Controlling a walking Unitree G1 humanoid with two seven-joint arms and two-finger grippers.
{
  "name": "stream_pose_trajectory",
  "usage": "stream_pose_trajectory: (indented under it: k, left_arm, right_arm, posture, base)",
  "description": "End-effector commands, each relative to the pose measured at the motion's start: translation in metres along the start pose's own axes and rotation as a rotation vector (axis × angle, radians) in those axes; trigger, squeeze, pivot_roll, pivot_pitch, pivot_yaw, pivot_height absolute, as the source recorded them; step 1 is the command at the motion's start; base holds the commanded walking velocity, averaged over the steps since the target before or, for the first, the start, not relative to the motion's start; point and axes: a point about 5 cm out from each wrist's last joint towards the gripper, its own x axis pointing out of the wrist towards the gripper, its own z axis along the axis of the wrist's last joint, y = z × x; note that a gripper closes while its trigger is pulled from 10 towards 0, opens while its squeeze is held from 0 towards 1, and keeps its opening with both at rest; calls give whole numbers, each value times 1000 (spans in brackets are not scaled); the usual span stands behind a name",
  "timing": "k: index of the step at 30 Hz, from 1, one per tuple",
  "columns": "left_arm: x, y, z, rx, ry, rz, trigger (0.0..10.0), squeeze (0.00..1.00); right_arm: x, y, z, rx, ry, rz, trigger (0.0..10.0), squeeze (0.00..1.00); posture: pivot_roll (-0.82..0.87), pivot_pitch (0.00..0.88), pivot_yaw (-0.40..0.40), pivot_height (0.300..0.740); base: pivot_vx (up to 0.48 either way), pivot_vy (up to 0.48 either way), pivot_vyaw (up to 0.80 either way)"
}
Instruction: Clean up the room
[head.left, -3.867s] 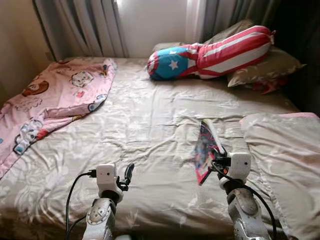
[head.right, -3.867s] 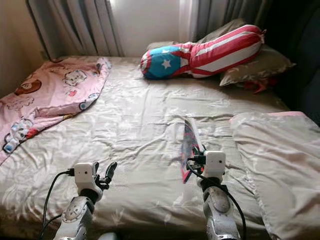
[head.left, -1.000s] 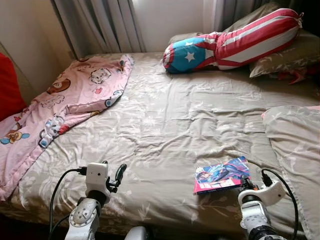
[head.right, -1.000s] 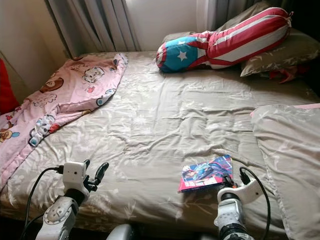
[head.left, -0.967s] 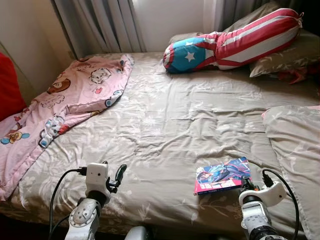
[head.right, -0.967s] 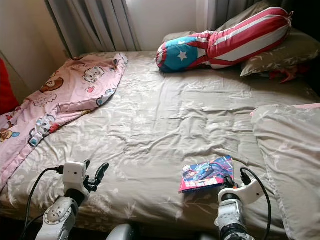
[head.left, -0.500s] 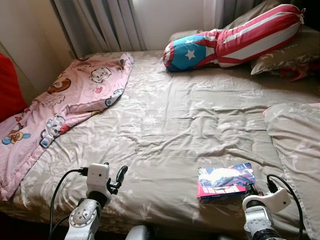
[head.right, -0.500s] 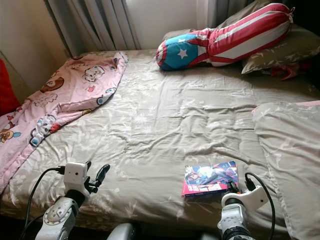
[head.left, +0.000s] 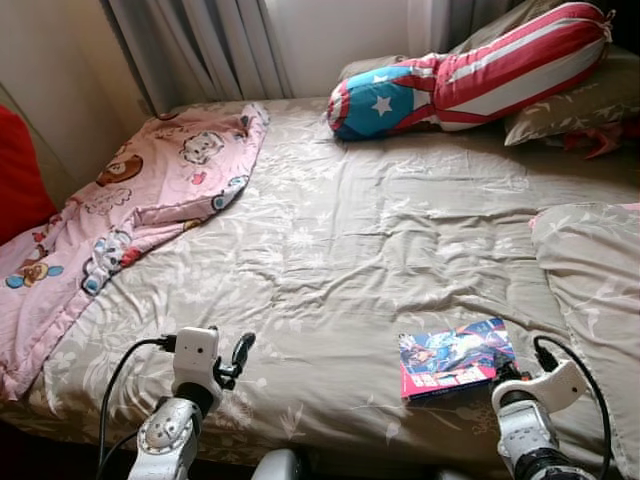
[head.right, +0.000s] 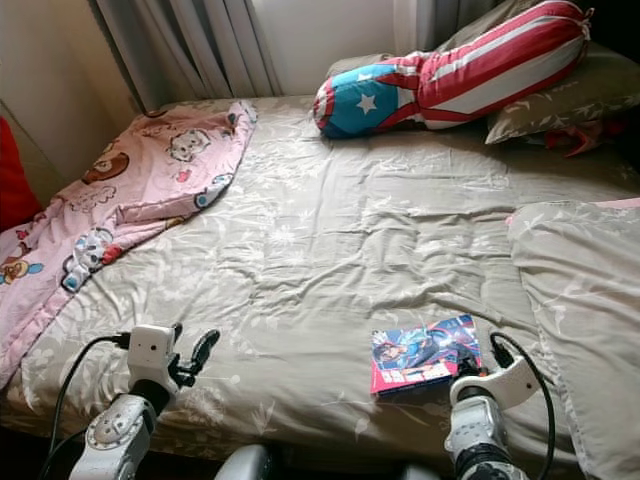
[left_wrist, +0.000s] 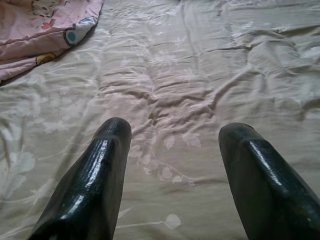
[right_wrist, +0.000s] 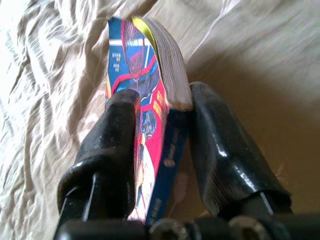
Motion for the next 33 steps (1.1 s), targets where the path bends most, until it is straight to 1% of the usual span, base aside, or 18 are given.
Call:
stream_pose_trajectory:
  k: [1,5,6,14,17,20,23,24,25,26,27,28,33]
  left_arm:
    - [-3,4,-2,23,18,3,10000,0]
    - [-2,2,-1,20,15,4,10000,0]
    - [-1,2,-1,17,12,6,10000,0]
    - [1,0,-2,11,14,1,10000,0]
    - [3,-4,-2,2,10,-3,10000,0]
    - [6,-8,-2,-5,6,-11,10000,0]
    - [6,-9,-2,-7,6,-13,10000,0]
    - [7,-10,-2,-8,8,-14,10000,0]
    - [8,-10,-3,-9,9,-15,10000,0]
    - [8,-10,-3,-9,9,-15,10000,0]
    - [8,-11,-3,-12,10,-15,10000,0]
    - [9,-11,-3,-14,10,-15,10000,0]
    - [11,-12,-3,-18,7,-14,10000,0]
  right_arm:
    - [-1,1,-5,-12,24,-5,10000,0]
    - [-3,-6,-9,-5,26,-16,10000,0]
    - [-5,-11,-11,-6,29,-28,10000,0]
    - [-10,-22,-18,-13,44,-54,10000,0]
    - [-13,-29,-23,-27,61,-69,10000,0]
    - [-14,-34,-24,-27,62,-84,10000,0]
    - [-14,-34,-21,-29,53,-85,10000,0]
    - [-12,-31,-16,-35,40,-72,10000,0]
    - [-11,-28,-14,-61,39,-55,10000,0]
    - [-11,-28,-14,-61,39,-55,10000,0]
    - [-10,-24,-14,-111,46,-25,10000,0]
    - [-9,-22,-14,-129,46,-13,10000,0]
    - [-9,-22,-12,-149,47,-5,10000,0]
  posture:
    - [52,58,117,643]
    - [56,53,113,643]
    - [50,48,109,643]
    - [32,34,103,643]
    - [30,23,97,643]
    - [26,12,96,643]
    - [21,6,95,643]
    - [18,0,91,643]
    - [18,0,88,643]
    - [18,0,88,643]
    - [20,0,84,643]
    - [20,0,83,643]
    - [14,0,81,643]
  base:
    - [0,0,0]
    - [0,0,0]
    - [0,0,0]
    - [0,0,0]
    - [0,0,0]
    - [0,0,0]
    - [0,0,0]
    - [0,0,0]
    - [0,0,0]
    - [0,0,0]
    - [0,0,0]
    - [0,0,0]
    - [0,0,0]
